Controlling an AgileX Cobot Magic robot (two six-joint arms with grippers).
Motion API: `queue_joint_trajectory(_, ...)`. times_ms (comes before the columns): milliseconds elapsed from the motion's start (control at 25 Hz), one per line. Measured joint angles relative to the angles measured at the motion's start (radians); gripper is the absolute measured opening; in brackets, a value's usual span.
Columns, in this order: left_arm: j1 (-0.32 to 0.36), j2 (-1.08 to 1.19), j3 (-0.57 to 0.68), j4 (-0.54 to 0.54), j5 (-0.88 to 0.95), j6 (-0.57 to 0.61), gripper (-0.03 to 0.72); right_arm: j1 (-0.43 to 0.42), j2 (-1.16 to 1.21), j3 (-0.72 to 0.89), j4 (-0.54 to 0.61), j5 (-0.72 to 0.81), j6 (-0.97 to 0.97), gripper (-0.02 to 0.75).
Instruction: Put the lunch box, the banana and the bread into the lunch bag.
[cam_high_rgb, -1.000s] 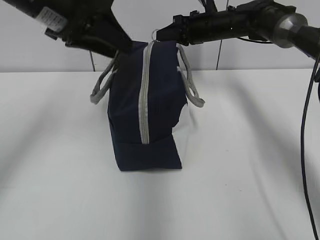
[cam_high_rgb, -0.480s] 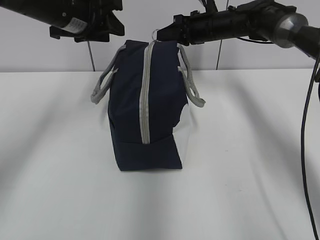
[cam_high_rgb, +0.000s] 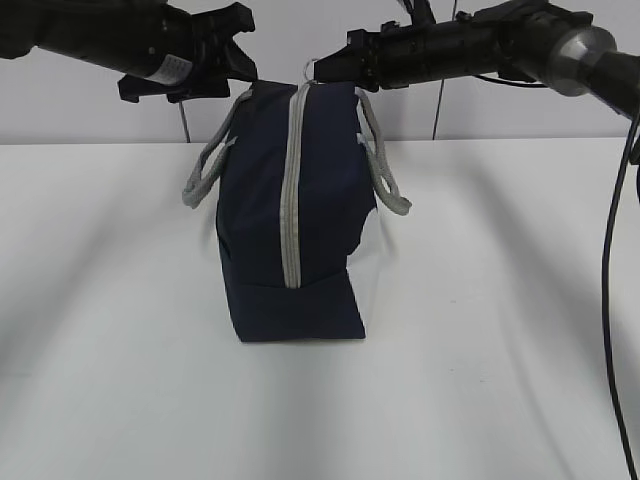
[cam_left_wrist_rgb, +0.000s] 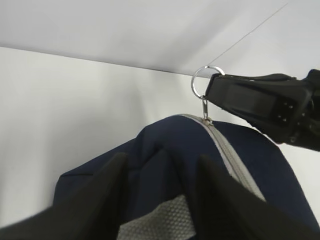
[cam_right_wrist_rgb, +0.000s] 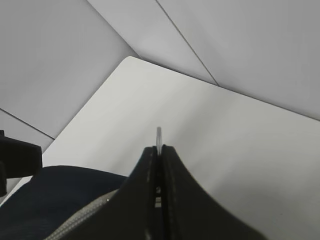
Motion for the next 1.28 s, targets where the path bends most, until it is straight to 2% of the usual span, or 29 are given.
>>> queue_joint_trajectory(320, 0.000, 0.023, 0.000, -0.092, -0.001, 0.071, 0.330, 0.000, 0.000, 0.000, 0.000, 0.000, 0.000, -0.016)
queue_joint_trajectory(560, 0.000, 0.038, 0.000, -0.194, -0.002, 0.187, 0.475, 0.000, 0.000, 0.000, 0.000, 0.000, 0.000, -0.016)
queue_joint_trajectory(680, 0.000, 0.038, 0.000, -0.227, -0.004, 0.219, 0.477, 0.000, 0.000, 0.000, 0.000, 0.000, 0.000, -0.016)
queue_joint_trajectory(1000, 0.000, 0.072, 0.000, -0.283, 0.004, 0.227, 0.392, 0.000, 0.000, 0.000, 0.000, 0.000, 0.000, -0.016)
queue_joint_trajectory(1040, 0.000, 0.076, 0.000, -0.286, 0.005, 0.227, 0.363, 0.000, 0.000, 0.000, 0.000, 0.000, 0.000, -0.016)
queue_joint_trajectory(1280, -0.001, 0.080, 0.000, -0.293, 0.014, 0.230, 0.068, 0.000, 0.000, 0.000, 0.000, 0.000, 0.000, -0.016)
